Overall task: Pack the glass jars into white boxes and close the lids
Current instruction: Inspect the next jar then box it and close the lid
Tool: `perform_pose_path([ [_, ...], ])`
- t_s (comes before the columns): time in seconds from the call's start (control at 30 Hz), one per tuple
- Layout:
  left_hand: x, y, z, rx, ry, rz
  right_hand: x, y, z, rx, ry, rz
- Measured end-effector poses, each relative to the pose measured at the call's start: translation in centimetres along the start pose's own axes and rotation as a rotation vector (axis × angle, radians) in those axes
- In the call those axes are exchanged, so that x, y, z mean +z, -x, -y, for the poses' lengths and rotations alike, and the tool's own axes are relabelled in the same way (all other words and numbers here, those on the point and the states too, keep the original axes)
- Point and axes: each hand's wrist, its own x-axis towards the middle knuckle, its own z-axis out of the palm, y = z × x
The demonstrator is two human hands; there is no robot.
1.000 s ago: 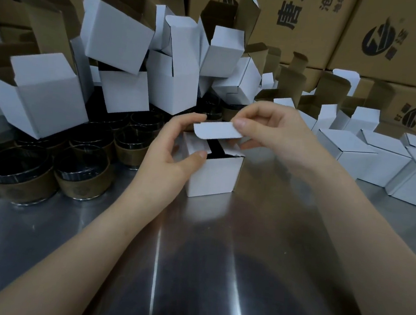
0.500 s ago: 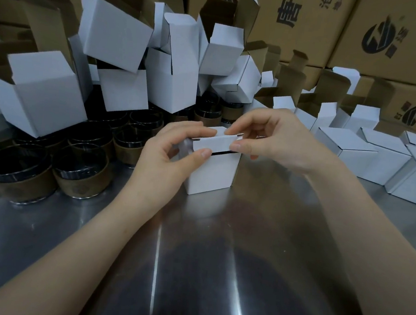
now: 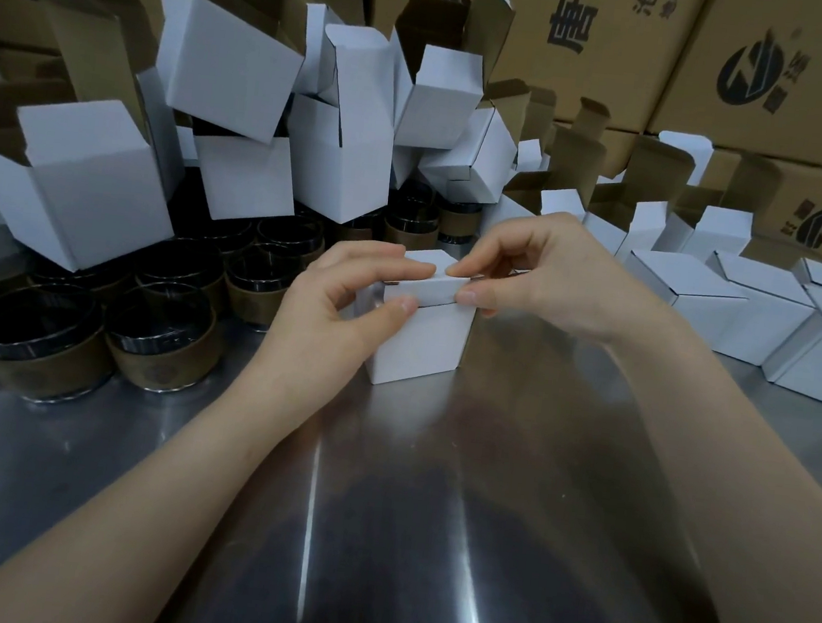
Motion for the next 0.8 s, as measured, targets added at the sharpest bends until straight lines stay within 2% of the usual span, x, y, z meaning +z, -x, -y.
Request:
perform_pose_path([
  [0.8, -0.5, 0.1, -0.5, 0.026, -0.264, 0.033, 0.0, 0.2, 1.0, 0.090, 0.155, 0.087],
])
